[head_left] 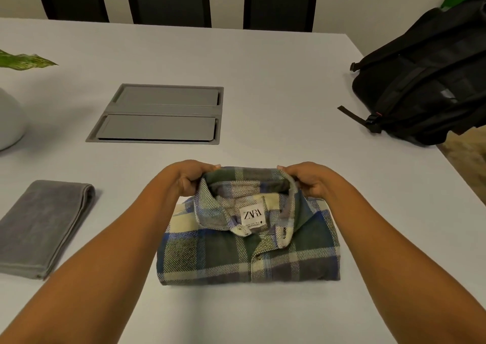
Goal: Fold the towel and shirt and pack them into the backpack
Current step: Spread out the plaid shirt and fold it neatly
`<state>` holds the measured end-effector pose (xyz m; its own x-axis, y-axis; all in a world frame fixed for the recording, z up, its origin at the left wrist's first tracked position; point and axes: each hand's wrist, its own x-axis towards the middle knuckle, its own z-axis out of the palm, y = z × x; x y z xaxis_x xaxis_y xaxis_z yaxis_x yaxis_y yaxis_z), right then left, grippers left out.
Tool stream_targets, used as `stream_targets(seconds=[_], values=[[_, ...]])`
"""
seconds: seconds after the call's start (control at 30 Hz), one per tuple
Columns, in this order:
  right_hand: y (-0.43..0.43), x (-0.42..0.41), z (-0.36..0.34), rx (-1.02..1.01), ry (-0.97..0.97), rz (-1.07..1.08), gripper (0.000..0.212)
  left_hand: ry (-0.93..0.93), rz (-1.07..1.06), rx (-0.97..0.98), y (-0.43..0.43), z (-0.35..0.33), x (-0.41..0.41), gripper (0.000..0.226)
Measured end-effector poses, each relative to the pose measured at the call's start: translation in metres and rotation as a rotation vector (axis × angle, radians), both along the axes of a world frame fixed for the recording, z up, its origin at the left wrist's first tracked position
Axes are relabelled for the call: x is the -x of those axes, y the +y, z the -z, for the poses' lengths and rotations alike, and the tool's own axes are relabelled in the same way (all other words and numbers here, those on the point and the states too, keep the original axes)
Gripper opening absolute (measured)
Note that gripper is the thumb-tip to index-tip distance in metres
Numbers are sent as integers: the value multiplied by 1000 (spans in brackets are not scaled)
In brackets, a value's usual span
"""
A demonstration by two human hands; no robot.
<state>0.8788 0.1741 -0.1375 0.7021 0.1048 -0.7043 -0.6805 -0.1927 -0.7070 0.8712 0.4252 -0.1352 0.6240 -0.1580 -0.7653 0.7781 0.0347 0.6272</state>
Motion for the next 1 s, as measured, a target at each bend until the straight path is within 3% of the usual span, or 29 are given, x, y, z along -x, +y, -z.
stream_targets(seconds=[0.07, 0.13, 0.23, 0.33, 0.43, 0.57, 0.7, 0.77, 0.9, 0.93, 0.97, 1.0], values=[[3, 6, 0, 37, 23, -8, 24, 16, -7, 5, -1, 1, 6, 23], [4, 11, 5, 192, -76, -29, 29, -50, 4, -114, -3, 3, 12, 17], [0, 21, 12, 466, -310, -7, 37, -344, -149, -471, -9, 12, 26, 17], [-7, 48, 19, 680, -517, 69, 30, -631, -217, -813, -15, 20, 60, 30], [-2, 79, 34, 765, -697, 143, 27, -729, -115, -881, -26, 37, 87, 34], [10, 104, 53, 756, -679, 112, 39, -723, -83, -933, -37, 52, 99, 28], [14, 111, 58, 757, -654, 93, 40, -624, -200, -861, -43, 47, 103, 30], [11, 111, 58, 757, -643, 105, 37, -506, -315, -733, -41, 47, 101, 31], [7, 112, 58, 758, -621, 99, 29, -246, -625, -47, -28, 44, 97, 32], [6, 112, 59, 751, -618, 96, 29, -221, -642, 48, -24, 42, 99, 34], [6, 112, 60, 741, -618, 95, 28, -224, -619, 24, -21, 40, 102, 34], [5, 111, 61, 730, -620, 92, 28, -259, -556, -127, -19, 39, 107, 34]])
